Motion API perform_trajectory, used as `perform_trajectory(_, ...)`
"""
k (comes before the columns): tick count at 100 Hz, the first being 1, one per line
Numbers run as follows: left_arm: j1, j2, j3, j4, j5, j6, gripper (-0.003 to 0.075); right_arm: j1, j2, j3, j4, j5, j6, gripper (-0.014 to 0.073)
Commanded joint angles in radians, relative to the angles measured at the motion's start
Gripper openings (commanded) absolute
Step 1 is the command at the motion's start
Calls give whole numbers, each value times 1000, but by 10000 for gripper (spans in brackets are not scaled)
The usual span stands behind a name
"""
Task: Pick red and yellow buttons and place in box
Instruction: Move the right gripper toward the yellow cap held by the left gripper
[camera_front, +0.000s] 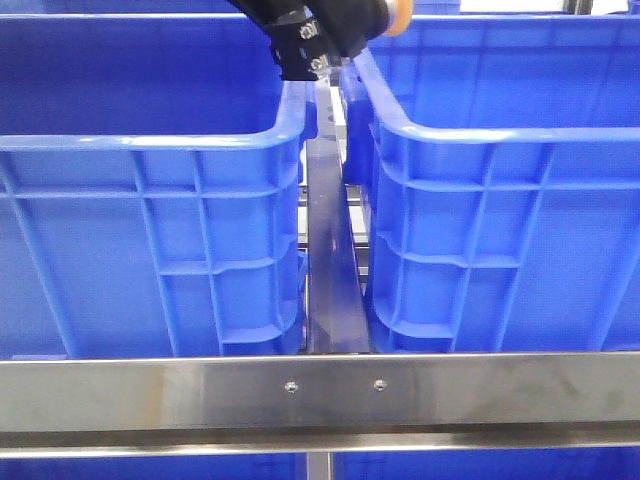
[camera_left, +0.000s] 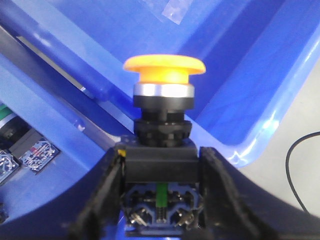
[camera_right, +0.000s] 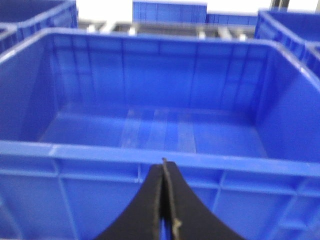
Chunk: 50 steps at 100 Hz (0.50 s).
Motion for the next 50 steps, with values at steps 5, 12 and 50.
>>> perform_trajectory(5,-8,-49,-29,-22,-47,-2,157,2,70,-158,0,160,2,-62)
perform_trajectory(12,-8,-49,-29,-22,-47,-2,157,2,116,-219,0,209,2,-51)
perform_trajectory(50,-8,-49,-29,-22,-47,-2,157,2,381,-457,16,290,2,649)
